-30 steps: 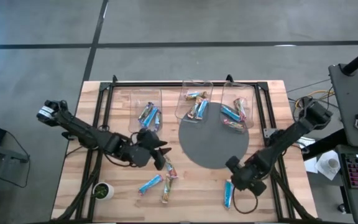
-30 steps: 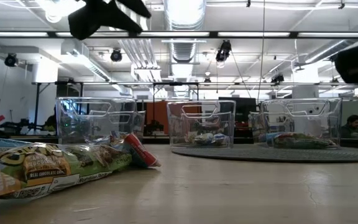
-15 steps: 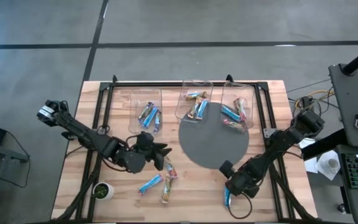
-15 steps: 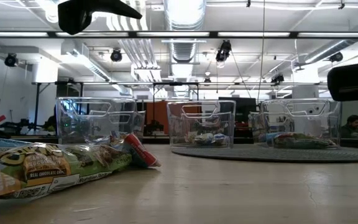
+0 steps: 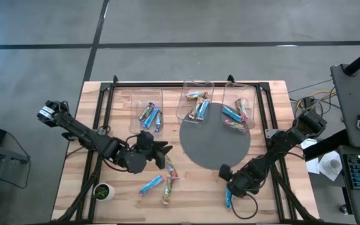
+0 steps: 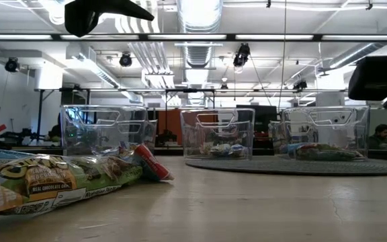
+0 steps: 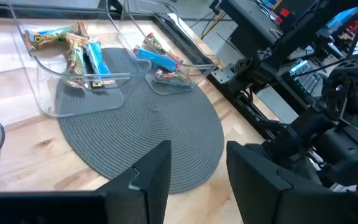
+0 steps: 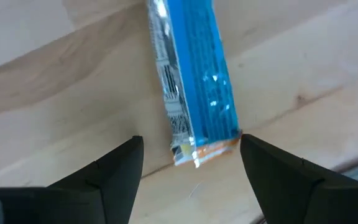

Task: Pick and place Granola Bars by type
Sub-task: Put the yellow granola bar into the middle transparent bin

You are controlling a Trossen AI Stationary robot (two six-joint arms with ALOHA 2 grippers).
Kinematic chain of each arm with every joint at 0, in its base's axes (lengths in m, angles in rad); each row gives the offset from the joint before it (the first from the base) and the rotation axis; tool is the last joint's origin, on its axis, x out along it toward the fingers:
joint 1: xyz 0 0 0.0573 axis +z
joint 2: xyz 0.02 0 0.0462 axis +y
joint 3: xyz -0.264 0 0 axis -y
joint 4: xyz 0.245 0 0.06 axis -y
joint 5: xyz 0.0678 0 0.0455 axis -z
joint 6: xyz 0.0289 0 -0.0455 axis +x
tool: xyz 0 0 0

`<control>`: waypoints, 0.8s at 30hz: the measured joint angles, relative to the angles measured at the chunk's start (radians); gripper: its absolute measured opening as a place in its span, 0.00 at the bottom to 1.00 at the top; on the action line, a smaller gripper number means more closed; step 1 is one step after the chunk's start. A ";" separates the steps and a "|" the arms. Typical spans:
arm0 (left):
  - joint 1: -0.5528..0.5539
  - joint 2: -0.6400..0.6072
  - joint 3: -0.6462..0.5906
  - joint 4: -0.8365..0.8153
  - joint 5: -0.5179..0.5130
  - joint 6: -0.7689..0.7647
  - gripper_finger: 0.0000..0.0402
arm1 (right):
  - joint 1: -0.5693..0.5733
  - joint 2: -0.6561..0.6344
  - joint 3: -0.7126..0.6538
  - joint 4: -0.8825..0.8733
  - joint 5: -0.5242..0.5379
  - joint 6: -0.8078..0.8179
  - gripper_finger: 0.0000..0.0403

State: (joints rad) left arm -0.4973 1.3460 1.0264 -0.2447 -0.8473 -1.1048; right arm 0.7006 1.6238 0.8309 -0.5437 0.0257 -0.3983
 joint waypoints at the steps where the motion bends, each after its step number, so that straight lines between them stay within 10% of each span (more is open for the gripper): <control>1: 0.000 0.000 0.000 0.000 0.000 0.000 0.34 | 0.000 0.000 -0.002 0.009 0.000 -0.032 0.64; 24: 0.000 0.000 0.000 -0.005 0.000 0.031 0.34 | -0.048 0.049 -0.015 0.162 -0.168 0.109 0.56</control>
State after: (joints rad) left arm -0.4973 1.3464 1.0260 -0.2493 -0.8471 -1.0736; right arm 0.6521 1.6733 0.8164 -0.3817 -0.1423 -0.2890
